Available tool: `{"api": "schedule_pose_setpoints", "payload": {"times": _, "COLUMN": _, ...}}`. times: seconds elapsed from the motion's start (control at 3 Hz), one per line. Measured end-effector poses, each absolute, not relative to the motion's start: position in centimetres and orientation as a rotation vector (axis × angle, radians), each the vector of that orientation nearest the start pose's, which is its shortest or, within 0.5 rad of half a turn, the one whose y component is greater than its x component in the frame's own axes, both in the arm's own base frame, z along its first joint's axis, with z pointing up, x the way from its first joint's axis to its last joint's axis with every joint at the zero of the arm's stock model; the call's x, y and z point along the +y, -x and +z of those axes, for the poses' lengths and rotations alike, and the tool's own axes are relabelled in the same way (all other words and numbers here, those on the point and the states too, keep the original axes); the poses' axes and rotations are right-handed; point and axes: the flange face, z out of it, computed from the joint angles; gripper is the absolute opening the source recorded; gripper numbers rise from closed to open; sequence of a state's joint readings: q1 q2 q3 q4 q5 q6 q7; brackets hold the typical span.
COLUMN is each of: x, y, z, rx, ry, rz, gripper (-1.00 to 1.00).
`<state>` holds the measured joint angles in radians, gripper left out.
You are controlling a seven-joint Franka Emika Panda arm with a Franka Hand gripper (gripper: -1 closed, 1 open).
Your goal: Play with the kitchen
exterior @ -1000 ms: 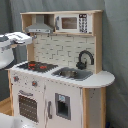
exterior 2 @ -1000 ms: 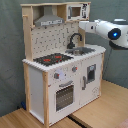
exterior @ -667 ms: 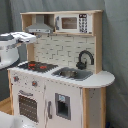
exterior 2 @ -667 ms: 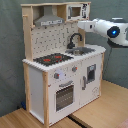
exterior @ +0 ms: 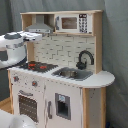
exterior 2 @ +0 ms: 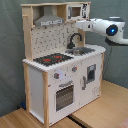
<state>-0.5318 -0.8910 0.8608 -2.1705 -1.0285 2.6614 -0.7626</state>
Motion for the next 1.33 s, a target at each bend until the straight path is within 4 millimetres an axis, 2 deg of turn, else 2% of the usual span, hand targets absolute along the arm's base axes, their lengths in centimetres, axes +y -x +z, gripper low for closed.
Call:
{"api": "schedule_pose_setpoints", "payload": {"times": 0.67, "x": 29.0, "y": -37.6, "z": 68.0, "rx": 1.306, "ry": -0.719, "rz": 0.378, "gripper": 1.00}}
{"api": "schedule_pose_setpoints", "payload": {"times": 1.33, "x": 25.9, "y": -41.4, "z": 68.5, "rx": 1.361, "ry": -0.700, "rz": 0.424, "gripper": 1.00}}
